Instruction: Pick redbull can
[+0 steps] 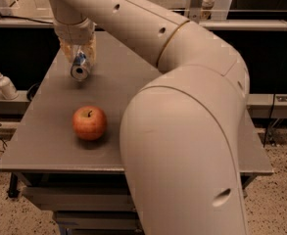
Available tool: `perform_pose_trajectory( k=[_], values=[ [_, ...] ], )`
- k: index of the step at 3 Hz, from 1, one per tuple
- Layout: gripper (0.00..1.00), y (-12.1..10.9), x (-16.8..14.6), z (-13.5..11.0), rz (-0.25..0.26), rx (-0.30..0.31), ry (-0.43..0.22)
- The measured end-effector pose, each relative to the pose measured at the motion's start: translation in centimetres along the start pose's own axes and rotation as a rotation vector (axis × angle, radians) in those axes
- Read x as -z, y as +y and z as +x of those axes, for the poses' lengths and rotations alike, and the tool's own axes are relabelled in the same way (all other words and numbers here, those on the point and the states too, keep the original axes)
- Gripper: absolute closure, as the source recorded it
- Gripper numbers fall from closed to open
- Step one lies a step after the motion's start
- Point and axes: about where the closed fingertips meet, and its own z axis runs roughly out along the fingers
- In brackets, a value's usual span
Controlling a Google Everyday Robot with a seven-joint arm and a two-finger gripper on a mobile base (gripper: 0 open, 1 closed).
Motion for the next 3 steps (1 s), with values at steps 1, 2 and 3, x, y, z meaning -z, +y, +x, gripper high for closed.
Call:
perform_pose_trajectory(
  k=[1, 2, 3],
  values=[
    [1.00, -1.0, 2.2, -0.2, 0.019, -0.004, 0.021],
    [1.00, -1.6, 4.9, -1.0, 0.092, -0.046, 0.021],
    [1.00, -1.5, 7.9, -3.0, 0.216, -0.134, -0.019]
  ],
)
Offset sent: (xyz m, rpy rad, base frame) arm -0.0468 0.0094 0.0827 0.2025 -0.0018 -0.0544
